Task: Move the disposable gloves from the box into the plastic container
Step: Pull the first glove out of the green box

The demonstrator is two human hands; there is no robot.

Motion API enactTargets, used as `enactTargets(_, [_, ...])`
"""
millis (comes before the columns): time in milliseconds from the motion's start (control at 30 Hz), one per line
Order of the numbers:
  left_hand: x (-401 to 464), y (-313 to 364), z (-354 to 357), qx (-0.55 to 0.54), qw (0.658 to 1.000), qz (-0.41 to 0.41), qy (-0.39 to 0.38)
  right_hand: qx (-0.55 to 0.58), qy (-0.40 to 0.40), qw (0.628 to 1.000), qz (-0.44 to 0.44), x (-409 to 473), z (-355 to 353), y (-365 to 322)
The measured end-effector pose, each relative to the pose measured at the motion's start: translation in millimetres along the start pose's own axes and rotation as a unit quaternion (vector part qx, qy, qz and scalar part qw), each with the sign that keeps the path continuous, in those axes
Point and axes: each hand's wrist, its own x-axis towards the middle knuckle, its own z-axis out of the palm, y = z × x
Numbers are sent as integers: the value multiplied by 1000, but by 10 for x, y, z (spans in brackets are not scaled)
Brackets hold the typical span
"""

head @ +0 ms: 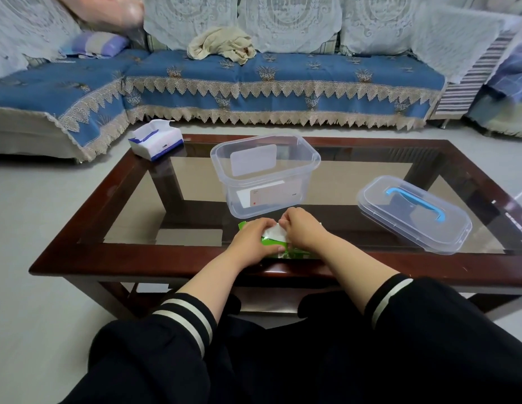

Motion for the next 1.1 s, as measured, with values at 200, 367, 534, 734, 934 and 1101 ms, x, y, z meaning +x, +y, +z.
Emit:
enactTargets(200, [23, -35, -1, -38, 999, 3, -11, 6, -40, 999, -28, -107, -163, -143])
enactTargets(367, [51, -79, 27, -68, 998, -15, -11, -9, -3, 1000, 27, -30, -96, -102])
enactTargets(534, [64, -81, 13, -61, 998, -14, -20, 56, 23, 998, 25, -2, -63, -83])
enactTargets(734, [80, -89, 7, -60, 998, 1, -17, 152, 34, 987, 34, 1, -35, -81])
enactTargets(934, [98, -94, 6, -58, 998, 8, -12, 216, 71, 974, 8, 45, -18, -26])
enactTargets(1101, [113, -58, 2, -32, 999, 1, -16, 283, 123, 950, -42, 22, -118, -14])
